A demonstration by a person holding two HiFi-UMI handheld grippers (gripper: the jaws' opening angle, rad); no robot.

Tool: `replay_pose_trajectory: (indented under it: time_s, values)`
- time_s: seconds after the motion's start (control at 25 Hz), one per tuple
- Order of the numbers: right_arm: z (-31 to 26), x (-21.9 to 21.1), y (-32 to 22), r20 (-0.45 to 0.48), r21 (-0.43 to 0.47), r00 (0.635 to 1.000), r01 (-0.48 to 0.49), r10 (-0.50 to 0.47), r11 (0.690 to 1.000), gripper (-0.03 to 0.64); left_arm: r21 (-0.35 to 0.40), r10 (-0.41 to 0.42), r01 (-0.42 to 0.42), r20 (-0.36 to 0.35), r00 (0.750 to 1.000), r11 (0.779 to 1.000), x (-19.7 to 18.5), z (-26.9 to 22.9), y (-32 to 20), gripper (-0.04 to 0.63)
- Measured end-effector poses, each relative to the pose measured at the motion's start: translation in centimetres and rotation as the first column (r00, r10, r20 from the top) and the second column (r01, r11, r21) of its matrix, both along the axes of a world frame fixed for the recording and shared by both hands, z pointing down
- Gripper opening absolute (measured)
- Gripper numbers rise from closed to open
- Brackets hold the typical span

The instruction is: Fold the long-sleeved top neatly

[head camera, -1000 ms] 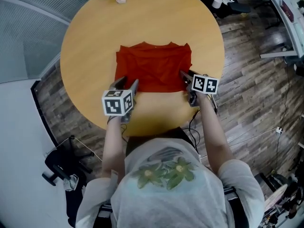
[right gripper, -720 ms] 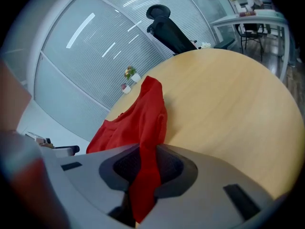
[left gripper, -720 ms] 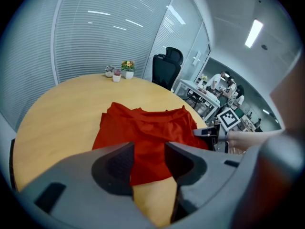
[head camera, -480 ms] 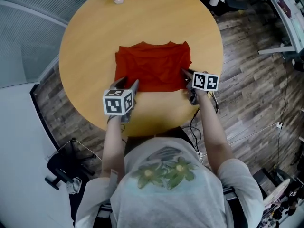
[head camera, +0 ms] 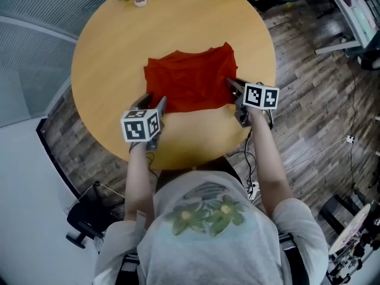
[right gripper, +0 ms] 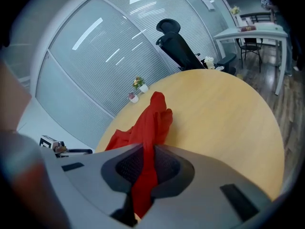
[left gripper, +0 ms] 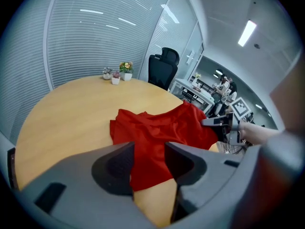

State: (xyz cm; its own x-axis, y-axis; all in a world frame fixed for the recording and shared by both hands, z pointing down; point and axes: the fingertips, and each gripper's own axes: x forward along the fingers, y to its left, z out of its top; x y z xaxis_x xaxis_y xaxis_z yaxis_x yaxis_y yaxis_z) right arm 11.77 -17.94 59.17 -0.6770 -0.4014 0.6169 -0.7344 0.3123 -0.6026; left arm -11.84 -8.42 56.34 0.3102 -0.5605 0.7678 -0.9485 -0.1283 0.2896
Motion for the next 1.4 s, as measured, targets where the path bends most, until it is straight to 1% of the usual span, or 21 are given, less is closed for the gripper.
replay_pose_trajectory:
  time_s: [0.28,0.52,0.64,0.8,0.92,1.08,1.28,1.36,1.4]
  values:
    - [-4.5,-4.1,1.1,0.022,0.037,1.0,-0.003,0.002,0.999,0.058,0.032,0.012,-0.012,-0.014,1.0,0.999,-2.7,-1.3,0.8,0.179]
    - [-8.4,-10.0,2.1,0.029,0.093,0.999,0.022,-0.025,0.995,0.057,0.054,0.035,-0.033,-0.033,0.999,0.998,-4.7,-2.1,1.5,0.179]
    - [-9.8,-13.6,2.6,-0.01,0.126,0.998,0.058,-0.058,0.99,0.058,0.062,0.04,-0.038,-0.042,0.998,0.997,-5.9,-2.4,1.9,0.179]
    - [-9.9,-18.4,3.9,-0.095,0.144,0.991,0.109,-0.096,0.984,0.058,0.072,0.041,-0.038,-0.049,0.998,0.997,-7.7,-2.6,2.3,0.179]
    - [-8.3,-21.4,5.1,-0.146,0.11,0.984,0.117,-0.101,0.987,0.058,0.078,0.04,-0.036,-0.055,0.998,0.996,-9.1,-2.6,2.6,0.179]
    - [-5.1,-24.5,6.9,-0.187,0.044,0.978,0.098,-0.088,0.994,0.061,0.075,0.042,-0.038,-0.058,0.997,0.996,-10.6,-2.2,3.1,0.179]
    - [-0.3,-27.4,8.0,-0.151,-0.03,0.987,0.055,-0.059,0.998,0.091,0.063,0.065,-0.061,-0.066,0.996,0.996,-11.5,-1.5,3.5,0.179]
    - [0.3,-28.3,8.1,-0.117,-0.041,0.992,0.042,-0.046,0.998,0.123,0.059,0.076,-0.072,-0.067,0.995,0.996,-11.6,-1.3,3.6,0.179]
    - [0.3,-28.7,8.2,-0.089,-0.045,0.995,0.042,-0.046,0.998,0.154,0.058,0.081,-0.077,-0.068,0.994,0.995,-11.6,-1.2,3.6,0.179]
